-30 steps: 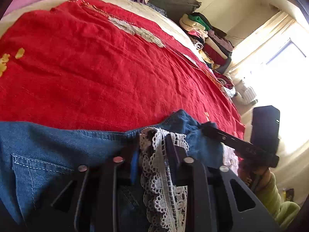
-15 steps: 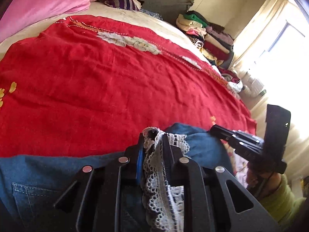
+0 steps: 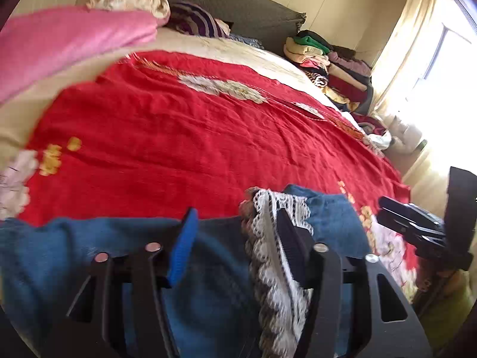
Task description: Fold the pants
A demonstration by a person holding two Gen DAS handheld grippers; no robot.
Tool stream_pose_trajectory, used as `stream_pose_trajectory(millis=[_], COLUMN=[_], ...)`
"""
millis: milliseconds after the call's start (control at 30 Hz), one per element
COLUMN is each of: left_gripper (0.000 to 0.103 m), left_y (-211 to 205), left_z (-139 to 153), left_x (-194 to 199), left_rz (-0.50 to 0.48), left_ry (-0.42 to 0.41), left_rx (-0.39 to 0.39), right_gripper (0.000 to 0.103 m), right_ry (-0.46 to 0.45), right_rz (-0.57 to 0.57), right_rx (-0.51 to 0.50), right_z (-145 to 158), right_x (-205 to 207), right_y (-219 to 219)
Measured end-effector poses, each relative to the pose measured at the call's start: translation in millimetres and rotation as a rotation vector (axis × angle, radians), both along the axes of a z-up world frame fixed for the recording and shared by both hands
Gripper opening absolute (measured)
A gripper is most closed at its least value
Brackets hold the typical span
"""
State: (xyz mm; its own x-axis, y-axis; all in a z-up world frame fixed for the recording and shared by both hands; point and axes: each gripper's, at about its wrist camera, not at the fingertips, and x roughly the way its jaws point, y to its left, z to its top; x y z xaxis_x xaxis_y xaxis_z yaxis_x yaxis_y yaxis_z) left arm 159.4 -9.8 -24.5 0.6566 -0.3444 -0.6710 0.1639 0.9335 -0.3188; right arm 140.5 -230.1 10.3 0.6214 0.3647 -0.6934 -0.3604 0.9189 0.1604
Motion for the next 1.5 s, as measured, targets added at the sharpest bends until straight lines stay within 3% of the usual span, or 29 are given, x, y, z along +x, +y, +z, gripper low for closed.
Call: stream_pose_trajectory(millis=[33,133,200,267,733,1133,1233,1300,1333,1500], left_gripper=[0.068,0.069,0.07,0.086,0.087,0.087,0.082,0.061,0.054,0.053], left_y=[1.1,2.7,4.4,5.3,3.3,-5.1,-11.6,-13.4,-14.8,-25.2], left_z=[3.7,14.4,18.8,22.3,35.9,26.6,17.1,11.4,7.5,-17.6], left_x=[-4.9,-19.3,-25.1,-29.9,-69.5,-112.9,-126.1,-130.0,-130.6,-123.4], left_rz=[0.004,0.015,0.028,0.035,0.028,-0.029,-0.059,-0.067,-0.07,-0.084], left_ry=[-0.006,-0.029,-0.033,-0.031,-0.026,0.03,0.054,0.071,0.087,0.172], left_rx=[0.004,0.022,0.037,0.047,0.104,0.135,0.121,0.106,0.099,0.056], right_gripper=[0.059,0.071,0.072,0.074,0.082,0.082,0.082,0.074,0.062,0.057], right_ry=[-0.002,0.009,0.01,0.011,0.027,0.138,0.172,0.192,0.204,0.267], right_rz=[0.003,0.009,0.014,0.023,0.041,0.055,0.057,0.069,0.078,0.105], right_rx=[-0.003,0.001,0.005,-0.004,0.001,0.012,0.02,0.014,0.004,0.017], right_z=[1.2,4.5,7.1,9.2,15.3,-7.1,-15.8,-22.4,-25.9,-46.2], right_x=[-4.0,-15.8,-21.3,-25.4,-60.1,-88.5,-93.5,-97.0,-98.2,-101.9], right_y=[1.3,3.4,5.0,7.7,14.9,19.1,19.0,22.0,23.9,31.2])
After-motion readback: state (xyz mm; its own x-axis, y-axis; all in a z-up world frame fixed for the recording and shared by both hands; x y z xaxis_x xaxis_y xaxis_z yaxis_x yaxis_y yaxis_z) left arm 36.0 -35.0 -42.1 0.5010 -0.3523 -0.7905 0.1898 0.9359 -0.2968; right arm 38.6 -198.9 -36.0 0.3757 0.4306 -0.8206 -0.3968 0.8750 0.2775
